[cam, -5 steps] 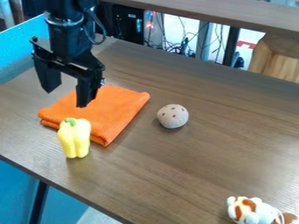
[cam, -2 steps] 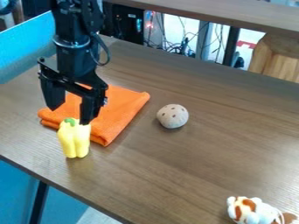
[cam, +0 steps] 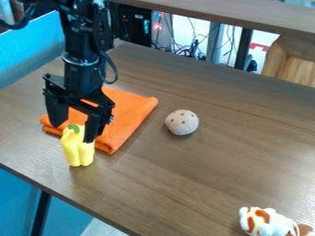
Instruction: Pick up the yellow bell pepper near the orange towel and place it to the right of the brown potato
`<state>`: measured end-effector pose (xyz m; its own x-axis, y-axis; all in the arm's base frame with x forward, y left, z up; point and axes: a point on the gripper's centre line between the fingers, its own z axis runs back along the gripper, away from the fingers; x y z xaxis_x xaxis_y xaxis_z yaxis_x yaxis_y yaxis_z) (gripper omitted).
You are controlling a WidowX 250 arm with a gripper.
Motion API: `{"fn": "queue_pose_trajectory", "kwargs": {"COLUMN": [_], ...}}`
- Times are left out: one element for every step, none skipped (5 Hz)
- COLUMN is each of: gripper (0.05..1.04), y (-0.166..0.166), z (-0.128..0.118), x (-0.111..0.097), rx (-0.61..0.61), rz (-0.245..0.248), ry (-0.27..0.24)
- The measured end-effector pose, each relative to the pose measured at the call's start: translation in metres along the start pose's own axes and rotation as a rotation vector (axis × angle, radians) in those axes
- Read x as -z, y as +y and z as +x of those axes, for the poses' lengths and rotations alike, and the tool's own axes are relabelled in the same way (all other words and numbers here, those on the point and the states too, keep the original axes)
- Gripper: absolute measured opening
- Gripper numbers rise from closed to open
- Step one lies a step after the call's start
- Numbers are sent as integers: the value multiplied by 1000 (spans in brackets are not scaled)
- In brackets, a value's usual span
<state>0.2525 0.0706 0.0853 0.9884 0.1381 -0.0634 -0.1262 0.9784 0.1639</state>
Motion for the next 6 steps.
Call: {"fn": "queue_pose_trajectory", "kwargs": {"gripper": [961, 687, 397, 198, 132, 118], "y": [-1, -2, -1, -1, -4, -5], "z": [0, 2, 1, 1, 2, 6], "x": [10, 9, 9, 8, 4, -28], "rx": [2, -5, -14, -20, -25, -60], "rz": [0, -2, -1, -8, -29, -60], "ry": [32, 21, 27, 33, 33, -54]}}
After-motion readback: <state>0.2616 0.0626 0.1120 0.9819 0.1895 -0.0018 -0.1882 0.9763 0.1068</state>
